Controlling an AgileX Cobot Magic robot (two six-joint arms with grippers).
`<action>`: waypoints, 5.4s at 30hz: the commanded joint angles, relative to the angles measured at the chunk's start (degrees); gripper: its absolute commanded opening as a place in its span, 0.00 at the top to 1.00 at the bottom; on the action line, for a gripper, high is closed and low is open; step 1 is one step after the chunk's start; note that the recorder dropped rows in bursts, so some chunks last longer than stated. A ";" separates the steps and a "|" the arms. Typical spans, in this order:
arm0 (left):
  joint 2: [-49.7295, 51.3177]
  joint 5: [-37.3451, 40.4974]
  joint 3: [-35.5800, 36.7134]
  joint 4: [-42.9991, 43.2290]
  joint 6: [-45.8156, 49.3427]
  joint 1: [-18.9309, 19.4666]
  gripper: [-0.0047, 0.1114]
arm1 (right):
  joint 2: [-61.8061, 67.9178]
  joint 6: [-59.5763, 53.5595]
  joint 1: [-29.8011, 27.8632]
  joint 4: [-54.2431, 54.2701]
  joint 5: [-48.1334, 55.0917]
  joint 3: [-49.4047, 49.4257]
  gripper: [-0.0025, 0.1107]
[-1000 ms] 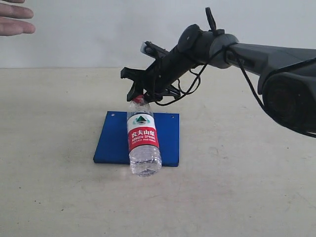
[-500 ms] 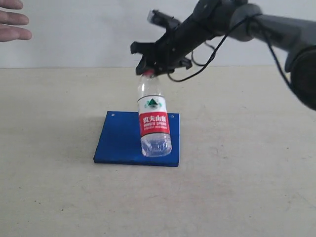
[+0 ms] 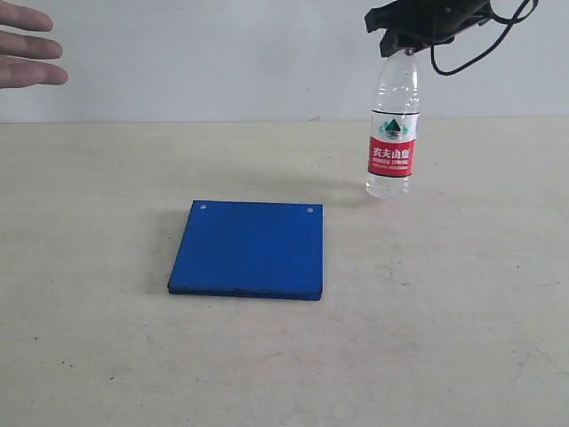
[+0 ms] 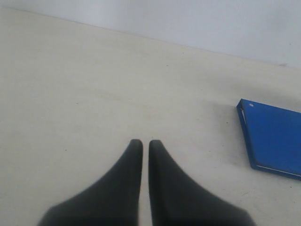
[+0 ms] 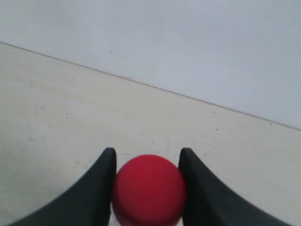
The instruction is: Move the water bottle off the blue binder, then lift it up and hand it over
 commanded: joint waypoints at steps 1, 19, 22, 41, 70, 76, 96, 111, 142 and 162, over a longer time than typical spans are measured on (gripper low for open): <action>0.00 -0.23 -0.04 -0.31 -0.34 0.11 0.92 | -0.65 -3.36 -0.34 -0.90 0.70 -0.25 0.98; 0.00 -0.23 -0.04 -0.31 -0.34 0.11 0.92 | -0.65 -12.95 -0.34 2.06 10.05 -0.25 0.63; 0.00 -0.23 -0.04 -0.31 -0.34 0.11 0.92 | -0.65 -12.95 -0.34 2.18 10.05 -0.25 0.63; 0.00 -0.23 -0.04 -0.31 -0.34 0.11 0.92 | -11.55 -7.39 -0.34 2.94 12.92 -0.25 0.64; 0.00 -1.76 -0.04 1.55 2.58 0.11 0.92 | -65.88 -10.71 3.98 -5.15 16.42 3.82 0.98; 0.00 -5.15 -0.04 -7.30 3.06 0.11 0.92 | -81.12 -8.75 3.98 -12.61 13.28 11.22 0.98; 0.00 -10.30 -0.04 -33.60 6.66 0.11 0.92 | -108.99 -2.05 4.21 1.62 -33.19 96.97 0.98; 0.90 7.82 -2.35 -98.39 70.55 0.11 0.92 | -74.97 -3.66 4.21 27.90 -31.43 108.24 0.52; 97.67 27.72 -32.95 -98.39 103.15 -0.09 0.83 | -20.43 -30.72 4.21 45.87 0.53 67.60 0.50; 122.65 36.46 -46.45 -98.39 100.55 -0.09 0.41 | -9.05 -36.11 4.21 54.21 -2.70 58.29 0.50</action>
